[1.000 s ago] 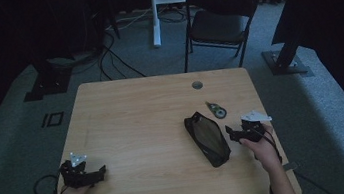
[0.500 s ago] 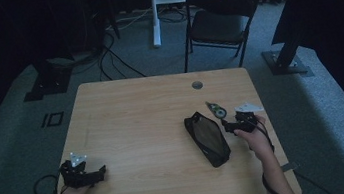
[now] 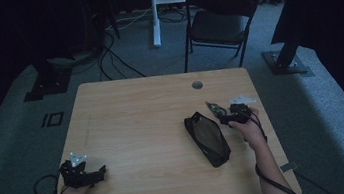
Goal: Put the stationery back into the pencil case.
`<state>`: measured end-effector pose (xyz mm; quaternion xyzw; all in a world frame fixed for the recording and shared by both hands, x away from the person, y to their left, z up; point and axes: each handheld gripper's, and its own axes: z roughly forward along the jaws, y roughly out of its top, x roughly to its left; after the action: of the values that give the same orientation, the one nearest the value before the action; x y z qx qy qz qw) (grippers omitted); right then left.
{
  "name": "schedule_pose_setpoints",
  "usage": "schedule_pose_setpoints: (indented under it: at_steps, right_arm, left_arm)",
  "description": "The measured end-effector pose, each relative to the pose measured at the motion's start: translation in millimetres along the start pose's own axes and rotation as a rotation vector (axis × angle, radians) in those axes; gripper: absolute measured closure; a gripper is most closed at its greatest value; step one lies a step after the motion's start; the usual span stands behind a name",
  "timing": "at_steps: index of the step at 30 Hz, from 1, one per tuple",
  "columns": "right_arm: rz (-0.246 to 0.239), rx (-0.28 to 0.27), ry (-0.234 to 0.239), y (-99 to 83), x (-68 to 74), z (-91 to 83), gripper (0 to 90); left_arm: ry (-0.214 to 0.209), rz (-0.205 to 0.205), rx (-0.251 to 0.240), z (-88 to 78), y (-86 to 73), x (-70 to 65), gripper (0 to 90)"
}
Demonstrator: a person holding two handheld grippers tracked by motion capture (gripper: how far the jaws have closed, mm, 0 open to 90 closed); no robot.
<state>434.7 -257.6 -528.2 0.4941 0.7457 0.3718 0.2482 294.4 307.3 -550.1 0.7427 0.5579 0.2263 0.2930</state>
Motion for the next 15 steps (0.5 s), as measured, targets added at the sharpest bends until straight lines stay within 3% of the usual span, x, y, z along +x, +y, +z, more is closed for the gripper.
schedule_pose_setpoints:
  at_steps: [15]
  right_arm:
    - [-0.015,0.039,0.008,13.4,2.9,33.0,27.2]
  left_arm:
    - [0.0,0.0,0.0,0.0,0.0,0.0,0.2]
